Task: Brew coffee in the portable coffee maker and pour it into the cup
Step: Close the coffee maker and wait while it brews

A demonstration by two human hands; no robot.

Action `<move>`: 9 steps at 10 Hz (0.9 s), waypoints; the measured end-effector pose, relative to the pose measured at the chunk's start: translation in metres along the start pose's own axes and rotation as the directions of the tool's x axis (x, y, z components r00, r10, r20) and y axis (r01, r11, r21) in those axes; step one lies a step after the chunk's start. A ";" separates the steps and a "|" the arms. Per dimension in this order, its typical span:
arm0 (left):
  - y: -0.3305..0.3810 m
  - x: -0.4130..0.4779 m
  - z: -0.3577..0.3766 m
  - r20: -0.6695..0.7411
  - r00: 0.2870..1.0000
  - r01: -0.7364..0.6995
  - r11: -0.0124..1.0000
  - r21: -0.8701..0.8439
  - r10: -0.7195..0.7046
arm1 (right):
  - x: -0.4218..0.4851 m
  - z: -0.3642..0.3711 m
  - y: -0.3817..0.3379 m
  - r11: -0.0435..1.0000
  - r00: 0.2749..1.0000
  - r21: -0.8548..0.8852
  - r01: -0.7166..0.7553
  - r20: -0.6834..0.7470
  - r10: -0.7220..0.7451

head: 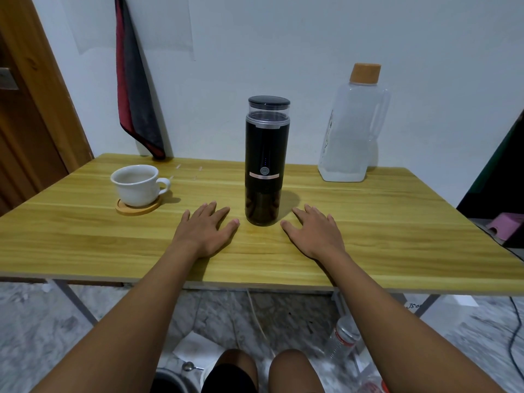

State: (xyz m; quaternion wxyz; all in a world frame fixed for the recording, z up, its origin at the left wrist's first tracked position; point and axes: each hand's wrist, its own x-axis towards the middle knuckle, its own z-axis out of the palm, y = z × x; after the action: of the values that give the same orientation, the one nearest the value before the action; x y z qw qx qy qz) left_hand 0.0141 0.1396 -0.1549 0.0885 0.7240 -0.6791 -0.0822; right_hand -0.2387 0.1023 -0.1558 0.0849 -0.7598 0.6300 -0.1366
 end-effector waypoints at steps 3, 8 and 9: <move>-0.002 0.002 0.002 0.000 1.000 -0.002 1.000 -0.002 0.002 | 0.000 0.000 0.000 1.000 1.000 0.000 0.001 -0.002 -0.001; -0.001 0.000 0.000 -0.001 1.000 -0.010 1.000 -0.001 0.010 | 0.001 0.002 0.001 1.000 1.000 0.001 -0.001 -0.006 0.001; -0.001 0.000 0.000 0.003 1.000 -0.009 1.000 -0.002 0.009 | 0.001 0.002 0.000 1.000 1.000 0.000 -0.001 -0.004 0.001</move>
State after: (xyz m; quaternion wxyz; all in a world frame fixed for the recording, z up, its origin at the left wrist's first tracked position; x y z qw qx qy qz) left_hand 0.0151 0.1397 -0.1552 0.0886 0.7209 -0.6822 -0.0835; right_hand -0.2384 0.1013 -0.1573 0.0838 -0.7592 0.6305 -0.1379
